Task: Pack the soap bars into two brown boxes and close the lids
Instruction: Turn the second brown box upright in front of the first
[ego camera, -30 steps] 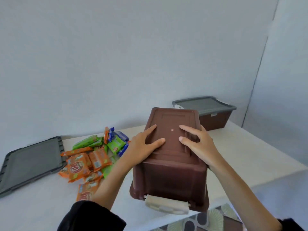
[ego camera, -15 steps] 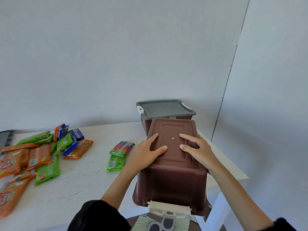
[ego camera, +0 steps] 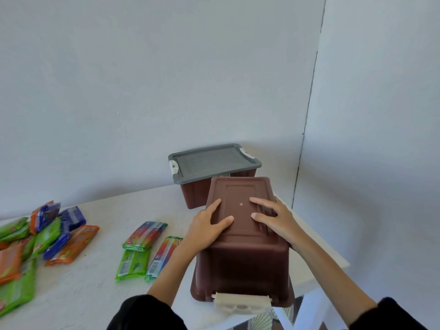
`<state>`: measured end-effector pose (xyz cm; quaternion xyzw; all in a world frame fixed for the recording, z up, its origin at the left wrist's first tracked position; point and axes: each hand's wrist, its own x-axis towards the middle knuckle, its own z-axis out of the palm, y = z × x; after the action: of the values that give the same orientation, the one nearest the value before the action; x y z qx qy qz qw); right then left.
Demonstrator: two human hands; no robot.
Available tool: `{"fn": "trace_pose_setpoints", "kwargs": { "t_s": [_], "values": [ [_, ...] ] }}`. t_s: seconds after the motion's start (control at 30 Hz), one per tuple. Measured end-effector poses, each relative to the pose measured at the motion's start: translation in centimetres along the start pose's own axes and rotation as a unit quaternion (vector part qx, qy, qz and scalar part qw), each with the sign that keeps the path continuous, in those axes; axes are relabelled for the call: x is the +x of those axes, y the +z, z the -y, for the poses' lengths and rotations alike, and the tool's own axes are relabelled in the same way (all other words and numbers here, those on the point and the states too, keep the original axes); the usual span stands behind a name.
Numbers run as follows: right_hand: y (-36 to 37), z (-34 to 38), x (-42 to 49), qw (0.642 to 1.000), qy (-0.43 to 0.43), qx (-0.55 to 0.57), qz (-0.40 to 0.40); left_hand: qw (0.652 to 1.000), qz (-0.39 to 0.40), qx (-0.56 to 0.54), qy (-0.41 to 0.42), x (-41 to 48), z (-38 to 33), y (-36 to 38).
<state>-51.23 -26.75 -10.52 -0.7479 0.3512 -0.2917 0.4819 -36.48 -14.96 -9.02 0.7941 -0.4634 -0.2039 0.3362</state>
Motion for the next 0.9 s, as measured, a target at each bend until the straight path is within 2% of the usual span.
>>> {"fn": "trace_pose_setpoints", "kwargs": {
  "t_s": [0.27,0.33,0.4,0.53,0.63,0.7,0.8,0.9],
  "values": [
    [-0.3,-1.7,1.7,1.000,-0.019,-0.004,-0.014,1.000,0.006,0.017,0.017,1.9,0.1,0.8],
    [-0.9,-1.7,2.6,0.999,-0.027,-0.039,-0.027,0.998,-0.015,0.054,0.001,1.8,-0.3,1.0],
    [-2.1,-1.7,4.5,0.994,-0.061,-0.084,-0.036,0.989,-0.063,0.135,-0.018,1.4,-1.3,1.9],
    [-4.2,-1.8,9.5,0.973,-0.141,-0.173,0.050,0.976,-0.111,0.188,-0.009,0.0,-5.0,5.3],
    [-5.3,-2.4,12.1,0.952,-0.162,-0.205,0.156,0.972,-0.093,0.216,-0.024,-1.1,-7.7,8.8],
    [-5.9,-3.0,12.7,0.943,-0.170,-0.206,0.196,0.962,-0.082,0.257,-0.033,-1.5,-8.3,10.5],
    [-6.9,-4.1,12.7,0.947,-0.181,-0.200,0.174,0.948,-0.101,0.301,-0.002,-1.6,-7.5,11.3],
    [-8.2,-5.6,11.5,0.958,-0.158,-0.197,0.138,0.945,-0.054,0.316,0.062,-1.4,-6.1,9.9]
  ]
}}
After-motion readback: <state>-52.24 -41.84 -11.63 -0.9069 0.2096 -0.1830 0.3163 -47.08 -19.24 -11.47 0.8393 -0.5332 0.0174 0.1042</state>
